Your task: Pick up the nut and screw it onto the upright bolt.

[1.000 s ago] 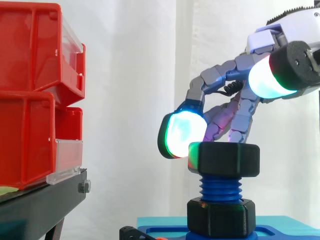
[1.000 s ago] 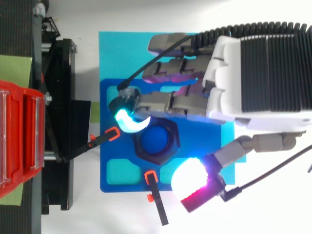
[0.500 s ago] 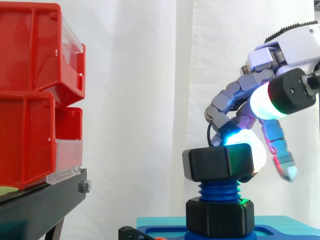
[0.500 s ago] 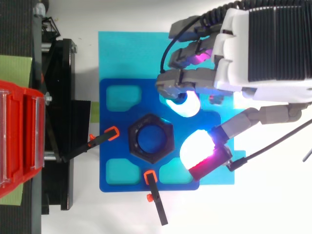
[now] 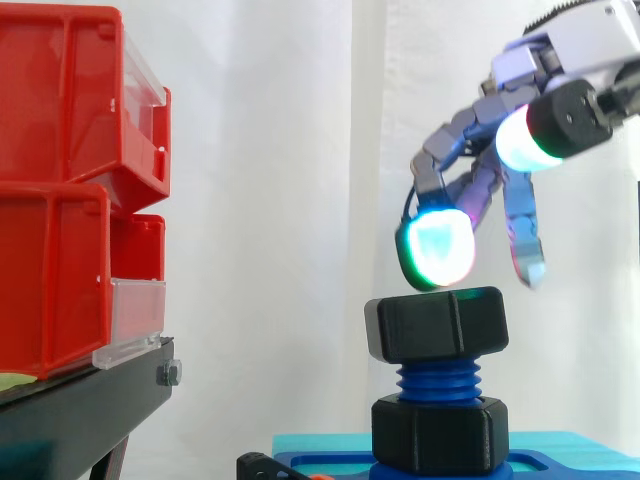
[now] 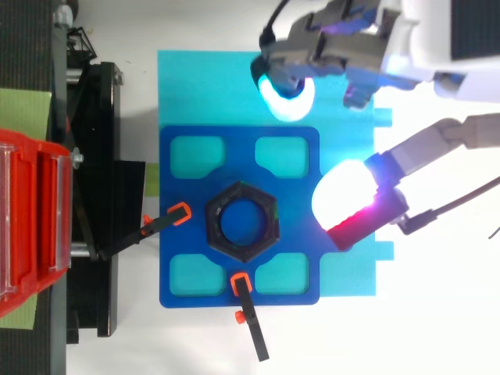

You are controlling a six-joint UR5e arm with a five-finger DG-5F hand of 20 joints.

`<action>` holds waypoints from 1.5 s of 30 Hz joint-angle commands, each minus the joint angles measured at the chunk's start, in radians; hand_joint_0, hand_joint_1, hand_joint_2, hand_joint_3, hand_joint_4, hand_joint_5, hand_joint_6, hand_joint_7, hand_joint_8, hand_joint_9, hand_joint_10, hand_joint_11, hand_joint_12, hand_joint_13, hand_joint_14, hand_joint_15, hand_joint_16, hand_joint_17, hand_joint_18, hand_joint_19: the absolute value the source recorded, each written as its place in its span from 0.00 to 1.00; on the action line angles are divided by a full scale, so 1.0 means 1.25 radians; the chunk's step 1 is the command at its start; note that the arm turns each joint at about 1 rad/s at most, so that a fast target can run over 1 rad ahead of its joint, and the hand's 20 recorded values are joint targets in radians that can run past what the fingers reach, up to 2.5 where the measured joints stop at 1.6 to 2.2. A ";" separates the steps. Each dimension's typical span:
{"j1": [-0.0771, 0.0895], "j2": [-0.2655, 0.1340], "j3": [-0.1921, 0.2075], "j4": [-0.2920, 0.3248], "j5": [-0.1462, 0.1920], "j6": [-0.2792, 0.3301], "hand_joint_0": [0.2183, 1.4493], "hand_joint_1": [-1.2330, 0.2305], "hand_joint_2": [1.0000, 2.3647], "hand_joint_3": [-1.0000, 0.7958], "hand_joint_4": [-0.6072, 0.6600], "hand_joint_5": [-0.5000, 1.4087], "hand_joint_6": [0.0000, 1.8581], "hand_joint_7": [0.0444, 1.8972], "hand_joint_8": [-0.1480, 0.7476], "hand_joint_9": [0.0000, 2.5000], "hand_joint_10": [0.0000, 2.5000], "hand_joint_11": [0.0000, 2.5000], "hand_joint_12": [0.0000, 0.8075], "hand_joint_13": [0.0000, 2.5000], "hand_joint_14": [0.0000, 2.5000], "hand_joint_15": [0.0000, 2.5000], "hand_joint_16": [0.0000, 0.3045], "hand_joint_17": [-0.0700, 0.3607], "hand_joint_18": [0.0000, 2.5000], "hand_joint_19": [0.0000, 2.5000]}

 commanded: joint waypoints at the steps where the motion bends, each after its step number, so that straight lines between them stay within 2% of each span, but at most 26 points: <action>1: -0.004 0.000 0.037 -0.027 0.000 -0.006 0.22 0.65 0.00 0.28 0.66 0.21 0.27 0.41 0.49 0.47 0.00 0.04 0.40 0.26 0.00 0.00 0.12 0.35 0.15 0.00; 4: 0.002 0.000 0.037 -0.019 0.003 -0.006 0.22 0.65 0.00 0.28 0.65 0.20 0.27 0.38 0.48 0.43 0.00 0.02 0.42 0.23 0.00 0.00 0.13 0.36 0.13 0.00; 7: 0.006 -0.001 0.020 0.006 0.002 -0.004 0.22 0.65 0.00 0.28 0.65 0.19 0.27 0.36 0.47 0.39 0.00 0.00 0.43 0.21 0.00 0.00 0.13 0.37 0.11 0.00; 8: 0.010 -0.001 -0.001 0.041 0.003 -0.003 0.21 0.65 0.00 0.28 0.66 0.19 0.27 0.36 0.47 0.39 0.00 0.00 0.43 0.20 0.00 0.00 0.14 0.38 0.09 0.00; 13: 0.021 -0.001 -0.050 0.133 0.007 0.021 0.20 0.67 0.00 0.28 0.67 0.20 0.27 0.36 0.47 0.29 0.00 0.00 0.45 0.10 0.00 0.00 0.15 0.41 0.00 0.00; 18: 0.033 -0.001 -0.068 0.171 0.007 0.046 0.19 0.70 0.00 0.28 0.63 0.19 0.27 0.34 0.44 0.16 0.00 0.00 0.47 0.00 0.00 0.00 0.17 0.43 0.00 0.00; 19: 0.040 -0.001 -0.068 0.175 0.009 0.055 0.19 0.70 0.00 0.28 0.63 0.18 0.27 0.34 0.44 0.15 0.00 0.00 0.47 0.00 0.00 0.00 0.17 0.44 0.00 0.00; 21: 0.046 0.000 -0.068 0.171 0.011 0.065 0.19 0.71 0.00 0.28 0.62 0.18 0.27 0.34 0.43 0.13 0.00 0.00 0.47 0.00 0.00 0.00 0.18 0.44 0.00 0.00; 25: 0.053 -0.001 -0.068 0.174 0.011 0.070 0.19 0.71 0.00 0.28 0.61 0.18 0.27 0.33 0.43 0.12 0.00 0.00 0.47 0.00 0.00 0.00 0.18 0.45 0.00 0.00; 29: 0.072 -0.001 -0.068 0.181 0.024 0.071 0.19 0.71 0.00 0.28 0.59 0.18 0.27 0.33 0.43 0.11 0.00 0.00 0.47 0.00 0.00 0.00 0.18 0.45 0.00 0.00; 32: 0.080 -0.002 -0.069 0.181 0.028 0.071 0.19 0.72 0.00 0.28 0.59 0.19 0.27 0.34 0.42 0.12 0.00 0.00 0.47 0.00 0.00 0.00 0.18 0.45 0.00 0.00; 37: 0.082 -0.001 -0.098 0.192 0.025 0.077 0.19 0.72 0.00 0.28 0.59 0.19 0.27 0.34 0.42 0.12 0.00 0.00 0.47 0.00 0.00 0.00 0.18 0.45 0.00 0.00; 41: 0.085 -0.002 -0.127 0.250 0.025 0.097 0.19 0.72 0.00 0.28 0.59 0.19 0.27 0.34 0.42 0.12 0.00 0.00 0.47 0.00 0.00 0.00 0.18 0.45 0.00 0.00; 45: 0.085 -0.004 -0.128 0.267 0.025 0.097 0.19 0.72 0.00 0.28 0.60 0.19 0.27 0.34 0.43 0.13 0.00 0.00 0.47 0.00 0.00 0.00 0.18 0.45 0.00 0.00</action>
